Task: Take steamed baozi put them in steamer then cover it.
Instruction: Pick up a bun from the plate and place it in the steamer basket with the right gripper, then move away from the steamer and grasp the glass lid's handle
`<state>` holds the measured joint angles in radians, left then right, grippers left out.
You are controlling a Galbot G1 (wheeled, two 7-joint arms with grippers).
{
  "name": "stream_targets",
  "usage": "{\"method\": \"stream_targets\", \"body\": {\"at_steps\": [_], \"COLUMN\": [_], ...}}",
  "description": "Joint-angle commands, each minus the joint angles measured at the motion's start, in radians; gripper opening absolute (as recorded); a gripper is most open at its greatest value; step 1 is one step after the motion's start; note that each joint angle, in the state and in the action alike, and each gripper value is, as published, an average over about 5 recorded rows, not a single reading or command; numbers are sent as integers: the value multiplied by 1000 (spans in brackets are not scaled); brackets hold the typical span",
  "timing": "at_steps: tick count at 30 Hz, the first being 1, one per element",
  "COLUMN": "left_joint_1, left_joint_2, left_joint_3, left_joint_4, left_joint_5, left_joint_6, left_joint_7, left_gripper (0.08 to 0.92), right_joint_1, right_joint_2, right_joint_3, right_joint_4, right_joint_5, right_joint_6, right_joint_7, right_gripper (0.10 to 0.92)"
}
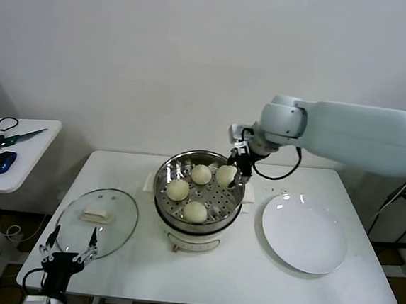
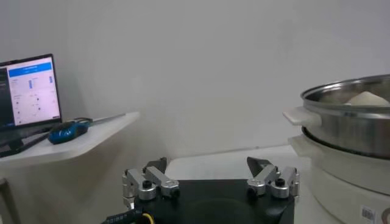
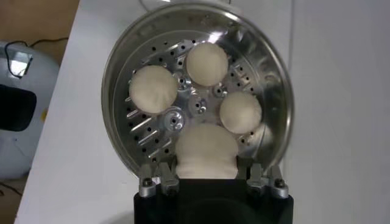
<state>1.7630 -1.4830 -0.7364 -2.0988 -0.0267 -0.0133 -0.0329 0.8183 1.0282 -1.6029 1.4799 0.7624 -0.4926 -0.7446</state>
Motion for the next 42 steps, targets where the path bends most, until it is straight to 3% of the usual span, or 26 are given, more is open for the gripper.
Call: {"method": "stream_targets", "body": {"at_steps": [1, 13, 21, 27, 33, 39, 42], "left_joint_1": [-1, -2, -3, -1, 3, -27, -35], "left_joint_2": [-1, 5, 5, 7, 23, 32, 32], "left_joint_3": [1, 2, -1, -4, -1, -12, 2], "left_joint_4": [0, 2, 2, -5, -40, -61, -62], "left_joint_5": [0, 3, 1, 3, 31, 45, 55], "left_joint_6": [1, -1, -1, 7, 34, 75, 76], "left_joint_7": [0, 2, -1, -13, -97, -54, -43], "left_gripper": [823, 823, 823, 823, 823, 823, 823], "right_joint_1": [-186, -205, -161, -6, -124, -579, -894], "right_joint_2": [61, 80, 72, -41, -239, -449, -537], "right_joint_3": [34, 47, 66, 115, 460, 956, 1227], "right_joint_4": [-78, -118, -124, -88, -25, 78, 150], "right_joint_5": [-88, -106, -66, 71, 167, 177, 125], "right_joint_6": [-41, -36, 24, 70, -61, -36, 80], "right_joint_7": [50, 57, 11, -32, 248, 608, 708], "right_gripper": [657, 669, 794, 822, 823, 823, 823]}}
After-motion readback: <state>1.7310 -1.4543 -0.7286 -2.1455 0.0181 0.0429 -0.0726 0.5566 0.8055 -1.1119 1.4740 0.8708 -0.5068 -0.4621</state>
